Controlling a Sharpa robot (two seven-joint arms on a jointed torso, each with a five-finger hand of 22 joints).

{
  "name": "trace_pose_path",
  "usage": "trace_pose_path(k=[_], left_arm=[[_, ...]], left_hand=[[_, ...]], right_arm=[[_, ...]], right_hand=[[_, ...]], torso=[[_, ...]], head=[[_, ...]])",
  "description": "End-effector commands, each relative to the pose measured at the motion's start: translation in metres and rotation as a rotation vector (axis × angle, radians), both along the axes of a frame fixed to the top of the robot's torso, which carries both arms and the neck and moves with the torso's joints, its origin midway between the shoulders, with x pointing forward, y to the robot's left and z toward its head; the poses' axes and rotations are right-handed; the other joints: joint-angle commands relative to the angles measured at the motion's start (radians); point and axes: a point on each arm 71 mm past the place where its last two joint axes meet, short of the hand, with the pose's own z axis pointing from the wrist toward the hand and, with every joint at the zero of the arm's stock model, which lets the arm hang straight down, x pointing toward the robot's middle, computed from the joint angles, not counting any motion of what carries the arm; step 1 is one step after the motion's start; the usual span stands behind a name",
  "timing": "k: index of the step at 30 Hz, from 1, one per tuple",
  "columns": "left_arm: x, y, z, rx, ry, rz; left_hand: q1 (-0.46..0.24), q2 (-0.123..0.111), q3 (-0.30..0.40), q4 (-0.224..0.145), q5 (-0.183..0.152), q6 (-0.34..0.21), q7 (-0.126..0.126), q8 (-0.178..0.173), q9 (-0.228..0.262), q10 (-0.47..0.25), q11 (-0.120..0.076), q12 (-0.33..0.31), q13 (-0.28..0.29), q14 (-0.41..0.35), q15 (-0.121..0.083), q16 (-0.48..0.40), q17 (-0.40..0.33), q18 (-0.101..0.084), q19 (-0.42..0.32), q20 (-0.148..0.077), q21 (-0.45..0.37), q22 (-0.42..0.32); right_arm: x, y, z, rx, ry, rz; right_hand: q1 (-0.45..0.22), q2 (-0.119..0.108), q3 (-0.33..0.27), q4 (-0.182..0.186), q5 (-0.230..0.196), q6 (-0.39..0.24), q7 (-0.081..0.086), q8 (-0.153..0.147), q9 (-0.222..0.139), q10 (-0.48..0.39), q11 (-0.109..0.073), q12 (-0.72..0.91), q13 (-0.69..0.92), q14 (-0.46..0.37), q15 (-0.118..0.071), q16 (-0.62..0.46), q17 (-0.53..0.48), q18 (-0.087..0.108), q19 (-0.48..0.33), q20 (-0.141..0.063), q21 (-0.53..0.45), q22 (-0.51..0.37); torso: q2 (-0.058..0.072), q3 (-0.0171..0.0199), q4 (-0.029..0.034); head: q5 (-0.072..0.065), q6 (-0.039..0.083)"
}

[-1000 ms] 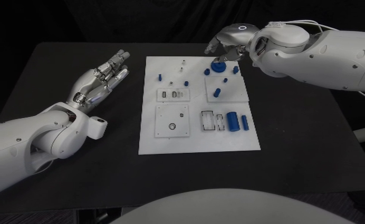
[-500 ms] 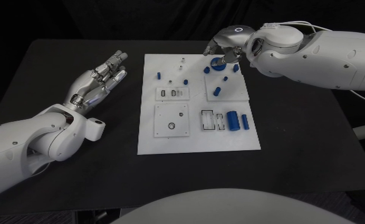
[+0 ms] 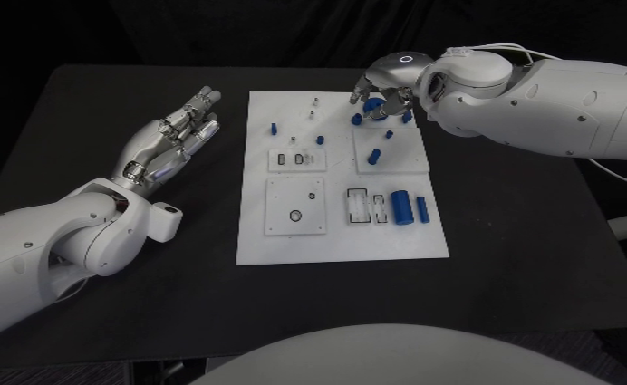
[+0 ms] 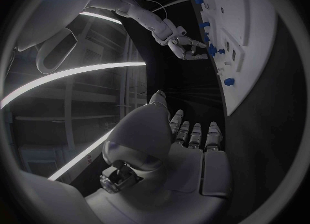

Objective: Assemble the parts on the task board

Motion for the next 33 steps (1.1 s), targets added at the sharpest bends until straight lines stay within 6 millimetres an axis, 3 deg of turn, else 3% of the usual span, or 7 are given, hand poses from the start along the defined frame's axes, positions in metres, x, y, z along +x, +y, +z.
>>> trace_pose_path(k=[1, 21, 33], left_arm=[[-0.006, -0.003, 0.014, -0.102, -0.174, -0.061], [-0.004, -0.004, 0.013, -0.101, -0.163, -0.068], [-0.003, -0.004, 0.012, -0.101, -0.157, -0.073]], left_hand=[[0.007, 0.004, -0.003, 0.001, 0.002, -0.009, 0.001, 0.001, -0.001, -0.007, 0.000, -0.004, -0.001, 0.000, 0.010, -0.004, -0.001, 0.017, 0.000, 0.001, -0.003, 0.000], [0.009, 0.008, -0.003, 0.001, 0.002, -0.016, 0.004, 0.000, -0.001, -0.009, 0.005, -0.004, -0.002, 0.000, 0.023, -0.004, -0.001, 0.016, 0.001, 0.012, -0.002, 0.000], [0.011, 0.010, -0.003, 0.001, 0.002, -0.019, 0.007, 0.000, -0.001, -0.010, 0.009, -0.004, -0.002, 0.000, 0.029, -0.004, -0.001, 0.015, 0.001, 0.017, -0.002, 0.001]], right_arm=[[0.000, 0.000, -0.003, -0.006, -0.002, 0.009], [0.008, 0.010, -0.013, 0.001, -0.008, 0.035], [0.010, 0.007, -0.020, -0.008, 0.006, 0.024]], right_hand=[[-0.004, -0.004, 0.013, 0.001, 0.002, 0.013, -0.001, 0.008, 0.002, 0.012, 0.001, -0.008, 0.002, 0.010, 0.002, 0.009, 0.008, -0.018, 0.010, 0.002, 0.011, 0.009], [0.010, -0.011, 0.072, 0.002, 0.003, 0.073, 0.006, 0.022, 0.016, 0.063, -0.005, -0.030, 0.002, 0.013, -0.001, 0.023, 0.035, -0.023, 0.014, -0.001, 0.037, 0.054], [0.008, -0.021, 0.094, 0.007, 0.003, 0.083, 0.004, 0.020, 0.021, 0.095, -0.005, -0.034, 0.003, 0.016, -0.002, 0.028, 0.047, -0.027, 0.020, -0.002, 0.051, 0.081]], torso=[[0.001, -0.0006, 0.0004], [0.002, -0.0016, -0.0013], [0.003, -0.0031, 0.0000]], head=[[-0.001, 0.000], [0.008, 0.000], [0.008, 0.017]])
